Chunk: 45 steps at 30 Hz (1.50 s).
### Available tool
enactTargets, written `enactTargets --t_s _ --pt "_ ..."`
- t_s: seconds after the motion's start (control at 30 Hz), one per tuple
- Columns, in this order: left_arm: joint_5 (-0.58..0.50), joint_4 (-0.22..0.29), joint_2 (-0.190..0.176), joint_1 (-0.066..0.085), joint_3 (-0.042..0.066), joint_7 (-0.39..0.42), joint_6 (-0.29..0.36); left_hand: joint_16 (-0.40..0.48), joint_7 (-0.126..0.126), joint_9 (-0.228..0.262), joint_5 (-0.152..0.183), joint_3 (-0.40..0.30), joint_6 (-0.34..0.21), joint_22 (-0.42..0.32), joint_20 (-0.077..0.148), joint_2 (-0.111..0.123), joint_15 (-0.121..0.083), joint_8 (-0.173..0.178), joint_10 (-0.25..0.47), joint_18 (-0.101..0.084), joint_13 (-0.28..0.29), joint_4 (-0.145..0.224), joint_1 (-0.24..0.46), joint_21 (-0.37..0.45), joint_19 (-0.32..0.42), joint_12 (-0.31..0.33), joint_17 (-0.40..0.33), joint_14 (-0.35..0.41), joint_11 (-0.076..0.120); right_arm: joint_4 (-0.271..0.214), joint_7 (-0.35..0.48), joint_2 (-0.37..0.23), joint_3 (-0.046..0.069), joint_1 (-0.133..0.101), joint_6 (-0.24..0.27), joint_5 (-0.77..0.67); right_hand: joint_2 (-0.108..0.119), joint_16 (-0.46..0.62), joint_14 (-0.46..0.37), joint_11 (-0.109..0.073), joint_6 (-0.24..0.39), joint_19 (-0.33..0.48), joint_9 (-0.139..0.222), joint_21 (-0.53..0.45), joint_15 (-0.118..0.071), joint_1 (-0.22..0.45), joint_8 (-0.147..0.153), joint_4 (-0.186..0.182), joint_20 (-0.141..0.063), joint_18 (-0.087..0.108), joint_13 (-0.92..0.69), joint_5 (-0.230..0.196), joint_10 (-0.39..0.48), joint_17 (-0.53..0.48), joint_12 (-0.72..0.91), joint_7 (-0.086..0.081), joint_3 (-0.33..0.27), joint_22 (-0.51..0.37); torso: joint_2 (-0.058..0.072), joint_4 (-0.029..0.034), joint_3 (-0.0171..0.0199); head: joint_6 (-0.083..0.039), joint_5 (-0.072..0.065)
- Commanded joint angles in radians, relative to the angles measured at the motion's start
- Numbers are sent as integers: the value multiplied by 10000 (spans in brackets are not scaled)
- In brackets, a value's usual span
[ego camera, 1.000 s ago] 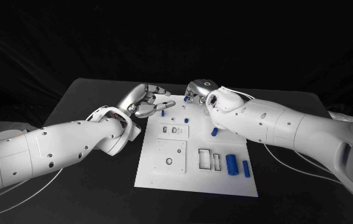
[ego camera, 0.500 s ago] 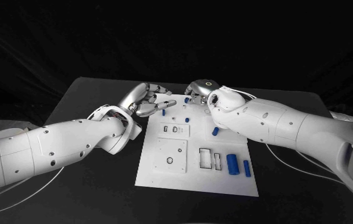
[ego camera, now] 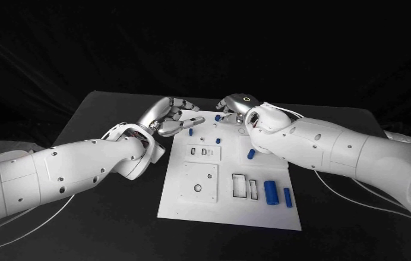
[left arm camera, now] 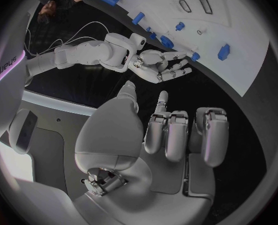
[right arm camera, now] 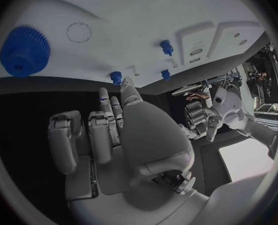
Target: Assemble the parts on the task board
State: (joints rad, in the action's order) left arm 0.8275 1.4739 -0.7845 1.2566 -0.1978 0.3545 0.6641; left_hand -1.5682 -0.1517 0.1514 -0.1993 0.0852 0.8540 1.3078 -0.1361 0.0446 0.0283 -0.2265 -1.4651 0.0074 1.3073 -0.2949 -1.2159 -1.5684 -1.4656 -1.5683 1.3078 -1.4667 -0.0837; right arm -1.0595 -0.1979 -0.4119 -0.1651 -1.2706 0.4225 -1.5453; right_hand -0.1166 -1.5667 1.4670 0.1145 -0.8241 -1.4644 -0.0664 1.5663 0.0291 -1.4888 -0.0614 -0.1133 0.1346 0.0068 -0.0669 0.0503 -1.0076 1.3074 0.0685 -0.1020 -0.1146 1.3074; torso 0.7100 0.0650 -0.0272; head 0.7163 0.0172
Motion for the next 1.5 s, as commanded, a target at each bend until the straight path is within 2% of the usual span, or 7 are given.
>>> enactTargets --t_s 0.03,0.53,0.67,0.77,0.9,1.2,1.5 --pt "29 -89 89 10 3 66 -5 -26 25 7 37 -51 50 2630 -60 -96 -28 33 -1057 -74 2635 22 -9 -24 -1052 -25 2630 -1041 -9 -720 198 -511 8 -216 1111 503 -28 -41 1038 -193 -70 -1064 -48 45 -9 103 -83 -49 57 -68 -177 -28 -939 2633 445 -125 -25 2634 -24 -53 2 -36 -45" --pt "29 -367 275 -8 -8 135 -74 -26 28 7 38 -64 64 2630 -60 -147 -32 34 -1057 -74 2635 27 -52 -24 -1052 -25 2630 -1041 -5 -2746 528 -2722 -11 -833 1522 1714 276 -41 1038 -677 -218 -1064 -109 45 -388 838 -96 -635 -272 -68 -842 -9 -2721 2633 1426 -80 -449 2634 -142 -160 -15 -29 -237" --pt "29 -408 278 -13 -9 153 -89 -26 28 7 38 -67 65 2630 -59 -158 -33 35 -1057 -74 2635 29 -63 -24 -1052 -25 2630 -1041 -4 -2749 403 -2946 -21 -850 1098 1849 332 -41 1038 -878 -30 -1064 -103 45 -582 1173 -199 -640 -498 -68 -2517 70 -2251 2633 3096 8 -411 2634 -139 -174 -11 -51 -280" --pt "29 -426 278 -15 -10 156 -91 -26 28 7 38 -67 65 2630 -59 -158 -33 35 -1057 -74 2635 29 -63 -24 -1052 -25 2630 -1041 -4 -2672 258 -3011 -29 -849 668 1773 590 -41 1038 -1088 617 -1064 -57 45 -401 1669 -82 -660 -557 -68 -9288 49 -1081 2633 9665 287 -402 2634 -128 -155 -17 -64 -295" --pt "29 -443 290 -17 -11 161 -93 -26 28 7 39 -67 65 2630 -59 -161 -33 36 -1057 -74 2635 28 -65 -24 -1052 -25 2630 -1041 -4 -2507 116 -3007 -41 -845 189 1644 609 -41 1038 -919 643 -1064 -117 45 -576 1955 -75 -772 -505 -68 -14479 -23 -4707 2633 14528 331 -281 2634 -145 -155 -27 -62 -317" --pt "29 -452 287 -20 -12 161 -86 -26 31 8 40 -69 72 2630 -59 -176 -34 35 -1057 -74 2635 29 -80 -24 -1052 -25 2630 -1041 -3 -2149 7 -2901 -54 -778 -219 1514 1084 -41 1038 -814 -344 -1064 -586 45 -380 2744 -418 -1111 -325 -68 -15039 90 -5632 2633 15023 226 426 2634 -132 -145 -24 -86 -334" --pt "29 -473 290 -21 -12 172 -81 -26 31 8 40 -69 72 2630 -59 -176 -34 35 -1057 -74 2635 29 -80 -24 -1052 -25 2630 -1041 -3 -1604 -409 -2734 -63 -559 -543 1090 1150 -41 1038 -854 -1375 -1064 -1009 45 -574 2652 -682 -870 -495 -68 -15039 322 -5632 2633 15023 189 1202 2634 -137 -165 -21 -67 -306"
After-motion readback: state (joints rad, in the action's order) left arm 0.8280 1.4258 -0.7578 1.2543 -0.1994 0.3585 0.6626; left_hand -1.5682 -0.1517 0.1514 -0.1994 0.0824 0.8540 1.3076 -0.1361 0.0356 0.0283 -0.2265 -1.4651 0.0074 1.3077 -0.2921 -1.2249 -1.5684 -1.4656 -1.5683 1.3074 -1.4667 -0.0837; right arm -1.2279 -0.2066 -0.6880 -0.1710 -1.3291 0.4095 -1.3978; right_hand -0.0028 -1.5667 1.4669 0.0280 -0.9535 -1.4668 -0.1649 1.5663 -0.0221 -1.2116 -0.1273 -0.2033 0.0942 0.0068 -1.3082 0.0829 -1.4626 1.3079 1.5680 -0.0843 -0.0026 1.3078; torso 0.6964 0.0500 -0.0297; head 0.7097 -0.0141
